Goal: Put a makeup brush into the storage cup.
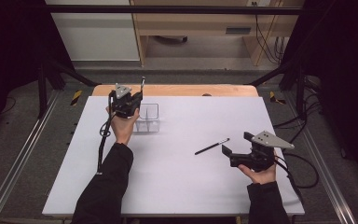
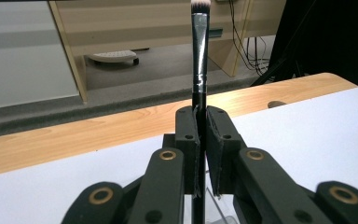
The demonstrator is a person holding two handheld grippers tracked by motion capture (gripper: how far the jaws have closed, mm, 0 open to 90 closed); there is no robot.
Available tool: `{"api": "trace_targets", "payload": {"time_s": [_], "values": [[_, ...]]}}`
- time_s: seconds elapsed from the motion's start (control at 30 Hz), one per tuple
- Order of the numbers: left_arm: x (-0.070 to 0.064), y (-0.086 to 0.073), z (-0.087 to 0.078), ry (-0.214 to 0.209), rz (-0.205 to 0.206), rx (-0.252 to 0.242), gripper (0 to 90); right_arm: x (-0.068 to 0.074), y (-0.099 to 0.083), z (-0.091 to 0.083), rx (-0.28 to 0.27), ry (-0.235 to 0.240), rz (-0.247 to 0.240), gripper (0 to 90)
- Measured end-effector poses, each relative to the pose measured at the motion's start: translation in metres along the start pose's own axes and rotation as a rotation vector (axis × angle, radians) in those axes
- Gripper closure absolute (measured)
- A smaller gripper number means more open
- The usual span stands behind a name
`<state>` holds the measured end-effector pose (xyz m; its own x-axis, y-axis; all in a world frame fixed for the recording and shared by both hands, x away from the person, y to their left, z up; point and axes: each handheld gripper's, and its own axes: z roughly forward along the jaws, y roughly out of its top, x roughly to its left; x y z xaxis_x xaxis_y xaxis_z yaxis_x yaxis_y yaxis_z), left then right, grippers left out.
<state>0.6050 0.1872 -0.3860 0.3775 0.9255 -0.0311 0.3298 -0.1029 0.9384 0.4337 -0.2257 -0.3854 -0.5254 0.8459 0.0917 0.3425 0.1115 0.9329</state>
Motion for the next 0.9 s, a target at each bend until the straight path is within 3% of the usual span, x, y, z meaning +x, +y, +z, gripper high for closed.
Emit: {"api": "trace_targets", "payload": {"time_s": [0.53,0.9], "values": [[0.001,-0.018,0.002,0.015,0.012,0.031,83.2,0.0,0.0,0.0,-0.001,-0.001,-0.001,3.6],[0.001,-0.024,-0.004,0.003,0.016,0.045,82.7,0.001,0.0,0.0,-0.006,0.002,0.001,3.6]]}}
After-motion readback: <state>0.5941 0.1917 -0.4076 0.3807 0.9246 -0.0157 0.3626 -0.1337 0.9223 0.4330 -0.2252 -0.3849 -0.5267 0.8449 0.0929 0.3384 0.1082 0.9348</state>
